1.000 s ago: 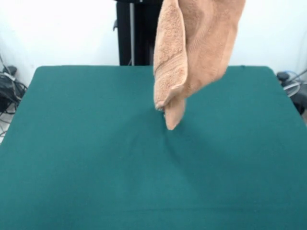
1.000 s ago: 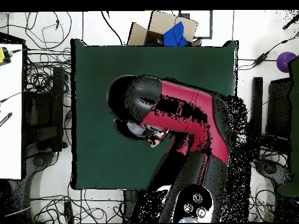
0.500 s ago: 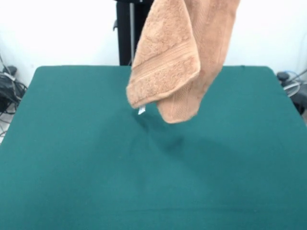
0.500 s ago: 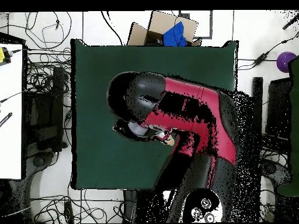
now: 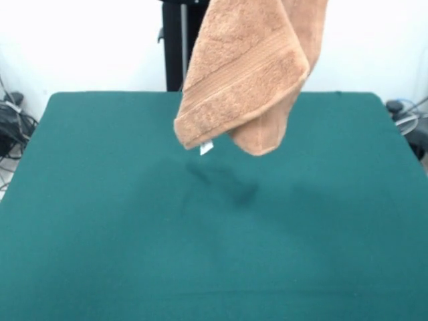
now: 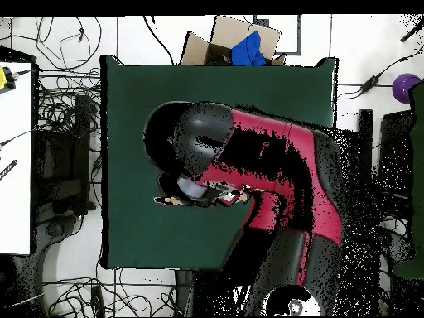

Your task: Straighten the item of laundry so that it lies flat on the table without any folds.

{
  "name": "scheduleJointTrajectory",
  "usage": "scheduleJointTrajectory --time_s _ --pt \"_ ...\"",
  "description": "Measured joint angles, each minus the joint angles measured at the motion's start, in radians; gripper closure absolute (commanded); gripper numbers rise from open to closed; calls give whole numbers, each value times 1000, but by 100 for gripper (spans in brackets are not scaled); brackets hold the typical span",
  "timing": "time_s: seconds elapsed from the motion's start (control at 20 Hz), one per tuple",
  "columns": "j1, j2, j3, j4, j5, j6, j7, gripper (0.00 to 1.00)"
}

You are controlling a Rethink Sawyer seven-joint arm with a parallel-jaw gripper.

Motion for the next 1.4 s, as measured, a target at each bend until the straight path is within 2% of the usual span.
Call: scheduleJointTrajectory --time_s 0.45,0.7,1.05,1.4 --pt "-1 -21 7 2 0 -7 0 100" --pt "-17 -17 40 34 1 -145 0 100" --pt "-76 15 90 113 6 -410 0 100" --pt "-123 34 129 180 5 -478 0 100"
